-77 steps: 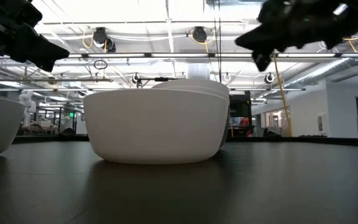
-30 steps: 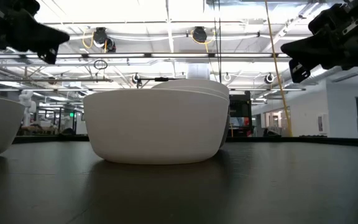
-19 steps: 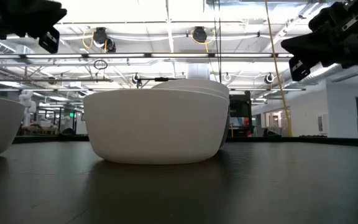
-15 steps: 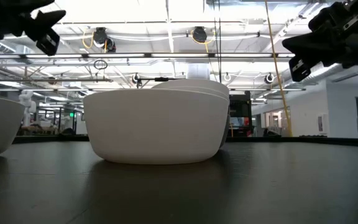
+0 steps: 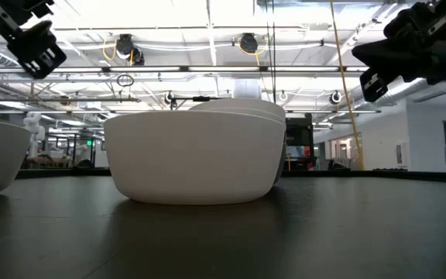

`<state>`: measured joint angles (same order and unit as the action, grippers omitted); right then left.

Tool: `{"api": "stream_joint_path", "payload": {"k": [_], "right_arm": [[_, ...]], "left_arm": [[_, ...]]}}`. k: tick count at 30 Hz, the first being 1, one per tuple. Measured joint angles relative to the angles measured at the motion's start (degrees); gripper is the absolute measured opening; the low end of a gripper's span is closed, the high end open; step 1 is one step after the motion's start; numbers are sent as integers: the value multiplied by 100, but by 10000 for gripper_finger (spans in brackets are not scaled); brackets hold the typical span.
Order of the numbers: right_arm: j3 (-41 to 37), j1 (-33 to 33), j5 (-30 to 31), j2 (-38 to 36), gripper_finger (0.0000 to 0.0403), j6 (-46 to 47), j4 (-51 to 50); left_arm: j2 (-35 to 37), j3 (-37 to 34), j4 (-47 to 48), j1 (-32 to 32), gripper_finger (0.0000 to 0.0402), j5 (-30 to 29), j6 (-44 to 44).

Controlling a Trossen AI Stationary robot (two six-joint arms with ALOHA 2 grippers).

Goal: Nest bowls inside each other
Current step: Stack the gray bowl on the white bowl

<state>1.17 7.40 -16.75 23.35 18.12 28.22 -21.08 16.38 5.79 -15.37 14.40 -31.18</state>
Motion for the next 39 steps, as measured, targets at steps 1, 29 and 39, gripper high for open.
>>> {"api": "stream_joint_path", "payload": {"k": [1, 29, 39], "right_arm": [[0, 0, 0, 0, 0, 44, 31], [0, -2, -160, 0, 0, 69, -77], [0, -2, -162, 2, 0, 30, -117]], "left_arm": [[-90, 136, 274, -77, 271, -128, -54], [-2977, 1699, 4102, -293, 255, -94, -2474], [-3208, 1699, 4617, -293, 255, -374, -2649]]}}
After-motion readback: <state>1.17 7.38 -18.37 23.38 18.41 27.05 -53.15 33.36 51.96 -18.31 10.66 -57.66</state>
